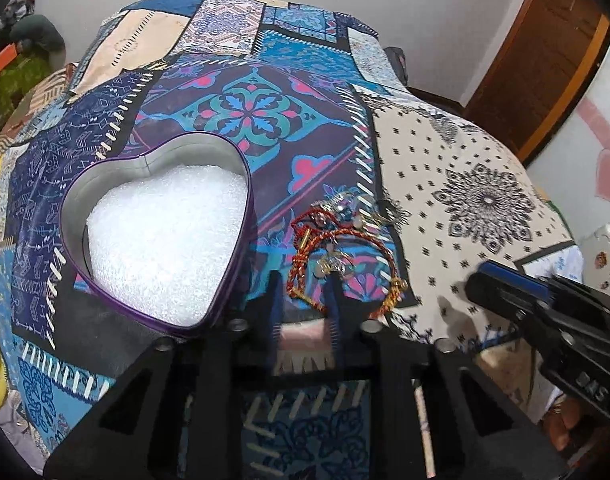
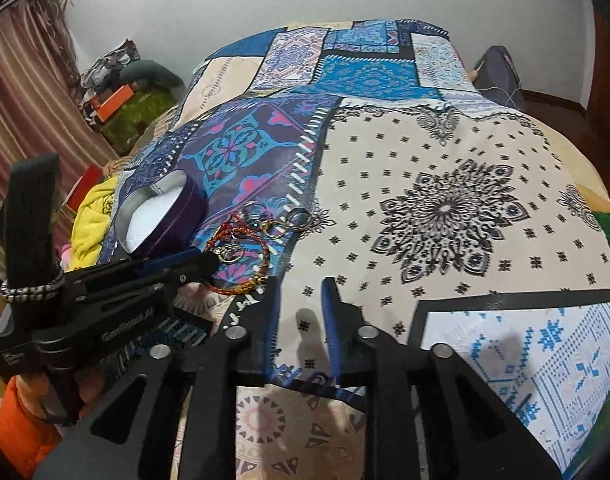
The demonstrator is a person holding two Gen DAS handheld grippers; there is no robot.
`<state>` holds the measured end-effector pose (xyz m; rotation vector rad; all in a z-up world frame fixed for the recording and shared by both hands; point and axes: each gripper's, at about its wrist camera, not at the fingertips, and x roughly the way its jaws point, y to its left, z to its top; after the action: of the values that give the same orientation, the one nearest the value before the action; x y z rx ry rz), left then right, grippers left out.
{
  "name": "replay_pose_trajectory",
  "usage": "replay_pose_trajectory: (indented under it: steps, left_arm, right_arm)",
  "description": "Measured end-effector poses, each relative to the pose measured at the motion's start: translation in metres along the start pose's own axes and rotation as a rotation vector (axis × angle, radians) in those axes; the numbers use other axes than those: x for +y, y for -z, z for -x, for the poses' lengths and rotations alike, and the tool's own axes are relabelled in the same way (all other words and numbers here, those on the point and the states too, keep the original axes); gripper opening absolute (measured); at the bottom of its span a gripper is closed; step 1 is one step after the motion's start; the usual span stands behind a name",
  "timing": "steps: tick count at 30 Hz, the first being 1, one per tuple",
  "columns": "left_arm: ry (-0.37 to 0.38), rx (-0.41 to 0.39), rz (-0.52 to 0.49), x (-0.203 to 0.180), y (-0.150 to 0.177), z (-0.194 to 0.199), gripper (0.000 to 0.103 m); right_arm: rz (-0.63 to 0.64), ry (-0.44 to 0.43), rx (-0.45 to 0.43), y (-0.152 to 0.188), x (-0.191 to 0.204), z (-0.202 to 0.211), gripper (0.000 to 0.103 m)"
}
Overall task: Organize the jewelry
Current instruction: 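Grasp the red beaded bracelet with the left tool while the right tool grasps a silver ring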
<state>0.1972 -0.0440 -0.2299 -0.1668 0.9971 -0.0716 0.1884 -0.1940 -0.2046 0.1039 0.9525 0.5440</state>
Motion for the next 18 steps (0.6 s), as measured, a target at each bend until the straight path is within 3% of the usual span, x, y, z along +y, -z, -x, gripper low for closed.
replay_pose_trajectory:
  steps: [4,8,18]
  left_arm:
    - [-0.046,-0.017,-0.047,-0.008,0.001,-0.001,0.006]
    - [-0.025,-0.042,-0.043,-0.007,0.001,0.01,0.005]
    - [-0.037,-0.213,-0.023,0.013,-0.021,0.067,0.005]
  right_arm:
    - [-0.02,0.008,0.0,-0.001,-0.004,0.0,0.028]
    - [-0.014,0.012,0.002,-0.004,-0.006,-0.001,0.028]
    - [0.046,0.033,0.049,-0.023,0.0,-0.034,0.029]
